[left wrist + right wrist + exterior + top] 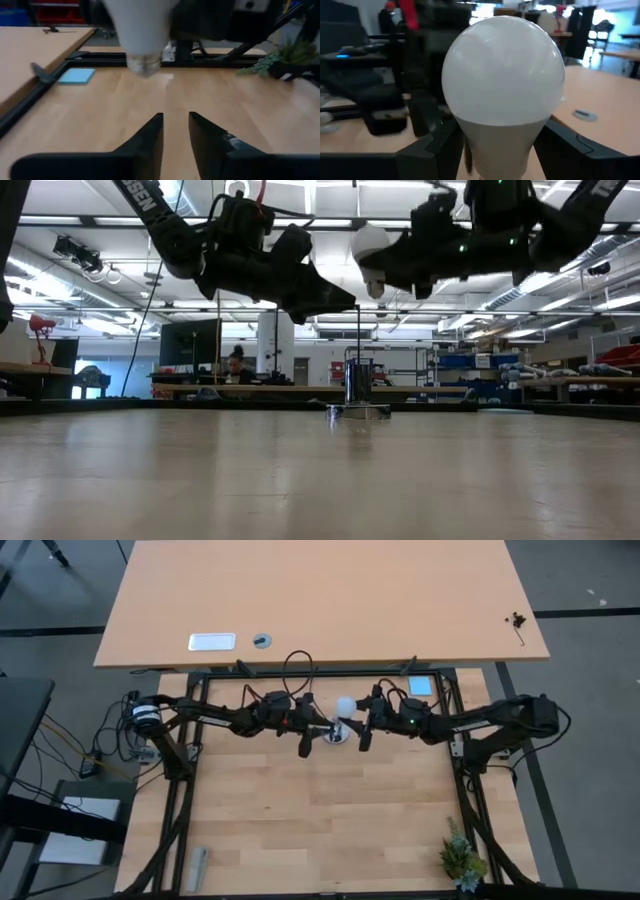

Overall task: Screw lightbulb
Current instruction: Insert the lightbulb into the lamp

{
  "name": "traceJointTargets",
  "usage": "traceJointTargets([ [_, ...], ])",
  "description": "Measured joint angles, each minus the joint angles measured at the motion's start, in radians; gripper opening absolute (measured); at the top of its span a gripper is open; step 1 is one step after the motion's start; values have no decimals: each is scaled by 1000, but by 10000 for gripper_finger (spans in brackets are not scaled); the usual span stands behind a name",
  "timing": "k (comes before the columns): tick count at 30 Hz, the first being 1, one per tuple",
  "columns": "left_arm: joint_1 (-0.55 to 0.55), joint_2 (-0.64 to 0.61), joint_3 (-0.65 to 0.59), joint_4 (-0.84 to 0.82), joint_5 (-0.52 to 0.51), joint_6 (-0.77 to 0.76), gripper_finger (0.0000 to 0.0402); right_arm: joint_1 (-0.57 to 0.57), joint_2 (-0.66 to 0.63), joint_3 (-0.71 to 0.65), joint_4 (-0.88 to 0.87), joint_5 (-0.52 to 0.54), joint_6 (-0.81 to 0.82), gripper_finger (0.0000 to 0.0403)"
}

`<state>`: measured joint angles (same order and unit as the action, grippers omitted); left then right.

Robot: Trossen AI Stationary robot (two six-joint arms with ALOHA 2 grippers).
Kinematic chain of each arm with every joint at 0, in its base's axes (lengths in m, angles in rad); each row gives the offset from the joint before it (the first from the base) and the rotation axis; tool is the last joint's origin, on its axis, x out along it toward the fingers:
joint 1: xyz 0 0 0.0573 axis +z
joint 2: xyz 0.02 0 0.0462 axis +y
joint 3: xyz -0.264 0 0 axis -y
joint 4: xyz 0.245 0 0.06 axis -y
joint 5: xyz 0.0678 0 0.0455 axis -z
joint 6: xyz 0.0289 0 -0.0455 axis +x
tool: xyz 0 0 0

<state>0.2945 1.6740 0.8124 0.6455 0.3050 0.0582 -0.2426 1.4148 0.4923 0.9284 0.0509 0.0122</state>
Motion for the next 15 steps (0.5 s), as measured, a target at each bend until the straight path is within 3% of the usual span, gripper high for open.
traceJointTargets([
  [8,9,-42,0,-97,-103,72,8,-27,299,-13,340,41,47,227],
  [15,21,-42,-90,51,-105,67,6,-49,452,-13,535,61,106,227],
])
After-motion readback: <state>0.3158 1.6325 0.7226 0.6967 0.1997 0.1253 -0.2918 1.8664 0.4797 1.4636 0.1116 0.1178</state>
